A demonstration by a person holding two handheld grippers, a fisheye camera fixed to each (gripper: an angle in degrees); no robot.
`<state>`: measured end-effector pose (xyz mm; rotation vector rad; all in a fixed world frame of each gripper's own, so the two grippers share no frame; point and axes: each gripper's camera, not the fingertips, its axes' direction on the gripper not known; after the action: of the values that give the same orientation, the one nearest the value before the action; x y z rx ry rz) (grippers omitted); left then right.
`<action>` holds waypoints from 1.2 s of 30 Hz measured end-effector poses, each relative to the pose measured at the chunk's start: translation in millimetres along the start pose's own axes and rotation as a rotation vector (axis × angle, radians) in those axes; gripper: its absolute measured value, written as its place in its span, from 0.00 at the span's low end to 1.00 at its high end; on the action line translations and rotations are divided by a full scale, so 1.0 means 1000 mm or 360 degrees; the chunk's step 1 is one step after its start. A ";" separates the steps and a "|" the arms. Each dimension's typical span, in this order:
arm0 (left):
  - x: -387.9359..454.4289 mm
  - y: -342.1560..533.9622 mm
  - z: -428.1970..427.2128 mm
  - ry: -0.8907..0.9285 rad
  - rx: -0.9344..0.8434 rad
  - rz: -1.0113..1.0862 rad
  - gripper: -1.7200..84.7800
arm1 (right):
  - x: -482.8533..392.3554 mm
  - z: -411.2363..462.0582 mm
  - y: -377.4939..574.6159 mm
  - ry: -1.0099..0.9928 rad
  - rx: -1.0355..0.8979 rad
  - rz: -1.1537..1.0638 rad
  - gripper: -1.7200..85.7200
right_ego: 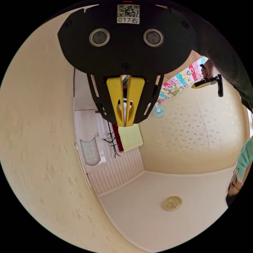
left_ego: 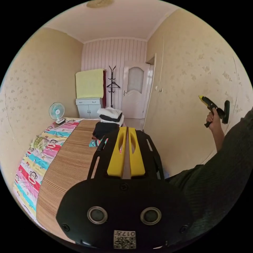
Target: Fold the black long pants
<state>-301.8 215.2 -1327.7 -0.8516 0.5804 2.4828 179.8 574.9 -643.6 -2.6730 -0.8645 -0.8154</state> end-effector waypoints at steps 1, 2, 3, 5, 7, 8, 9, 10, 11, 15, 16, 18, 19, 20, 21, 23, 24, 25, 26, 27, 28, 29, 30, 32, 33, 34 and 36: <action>-0.004 -0.003 -0.002 0.0121 0.0023 -0.0047 0.04 | 0.007 0.008 0.001 -0.0051 -0.0053 0.0061 0.03; -0.007 -0.003 -0.002 0.0181 0.0032 -0.0063 0.05 | 0.011 0.015 0.000 -0.0168 -0.0086 0.0127 0.03; -0.015 -0.004 -0.004 0.0286 0.0045 -0.0104 0.07 | 0.012 0.017 0.000 -0.0239 -0.0088 0.0147 0.03; -0.030 -0.004 -0.004 0.0373 0.0034 -0.0192 0.08 | 0.007 0.024 -0.004 -0.0465 -0.0029 0.0088 0.03; -0.055 -0.006 -0.005 0.0425 0.0012 -0.0272 0.09 | -0.004 0.030 -0.009 -0.0471 -0.0001 0.0012 0.03; -0.061 -0.008 -0.005 0.0432 0.0010 -0.0281 0.09 | -0.010 0.035 -0.013 -0.0428 -0.0010 -0.0003 0.03; -0.072 -0.012 -0.004 0.0436 0.0011 -0.0288 0.09 | -0.013 0.038 -0.016 -0.0402 -0.0018 -0.0004 0.03; -0.082 -0.017 -0.004 0.0428 0.0013 -0.0285 0.10 | -0.019 0.044 -0.020 -0.0359 -0.0037 -0.0013 0.03; -0.087 -0.020 -0.003 0.0421 0.0016 -0.0284 0.10 | -0.024 0.051 -0.025 -0.0327 -0.0049 -0.0025 0.03; -0.113 -0.038 0.005 0.0424 0.0078 -0.0236 0.10 | -0.033 0.075 -0.038 -0.0189 -0.0090 0.0004 0.03; -0.116 -0.038 0.010 0.0432 0.0096 -0.0171 0.10 | -0.033 0.086 -0.043 -0.0143 -0.0114 0.0030 0.03; -0.115 -0.034 0.019 0.0461 0.0144 -0.0002 0.10 | -0.030 0.105 -0.049 -0.0071 -0.0184 0.0109 0.03; -0.114 -0.029 0.027 0.0471 0.0158 0.0051 0.10 | -0.026 0.119 -0.053 -0.0032 -0.0257 0.0167 0.03; -0.114 -0.028 0.033 0.0474 0.0154 0.0047 0.10 | -0.025 0.133 -0.056 -0.0015 -0.0332 0.0192 0.03; -0.116 -0.027 0.045 0.0490 0.0120 0.0000 0.10 | -0.025 0.139 -0.057 -0.0013 -0.0366 0.0191 0.03; -0.121 -0.029 0.065 0.0557 0.0052 -0.0085 0.11 | -0.032 0.162 -0.065 0.0001 -0.0478 0.0109 0.02; -0.123 -0.031 0.077 0.0606 0.0023 -0.0116 0.11 | -0.036 0.167 -0.069 0.0008 -0.0504 0.0065 0.02; -0.124 -0.034 0.089 0.0632 0.0009 -0.0120 0.12 | -0.043 0.178 -0.076 0.0050 -0.0543 -0.0036 0.02; -0.125 -0.035 0.095 0.0629 0.0002 -0.0122 0.12 | -0.050 0.189 -0.083 0.0147 -0.0562 -0.0130 0.02; -0.128 -0.039 0.108 0.0598 -0.0011 -0.0133 0.12 | -0.052 0.195 -0.087 0.0200 -0.0561 -0.0168 0.02; -0.133 -0.043 0.122 0.0570 -0.0025 -0.0148 0.11 | -0.056 0.207 -0.094 0.0292 -0.0548 -0.0236 0.02; -0.136 -0.047 0.130 0.0565 -0.0036 -0.0163 0.11 | -0.058 0.220 -0.101 0.0362 -0.0526 -0.0297 0.02; -0.143 -0.056 0.147 0.0584 -0.0063 -0.0204 0.11 | -0.058 0.227 -0.104 0.0380 -0.0518 -0.0324 0.02; -0.152 -0.072 0.171 0.0646 -0.0069 -0.0236 0.11 | -0.054 0.258 -0.117 0.0353 -0.0487 -0.0397 0.02; -0.156 -0.084 0.187 0.0656 -0.0061 -0.0236 0.11 | -0.051 0.266 -0.120 0.0333 -0.0480 -0.0409 0.02; -0.158 -0.096 0.205 0.0621 -0.0060 -0.0225 0.11 | -0.043 0.283 -0.126 0.0303 -0.0469 -0.0424 0.02; -0.157 -0.116 0.236 0.0541 -0.0085 -0.0219 0.11 | -0.025 0.310 -0.133 0.0321 -0.0444 -0.0413 0.02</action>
<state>-237.8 388.1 -1083.0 -1.3033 0.5472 2.2528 220.0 781.4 -908.5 -2.6738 -1.1339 -1.3302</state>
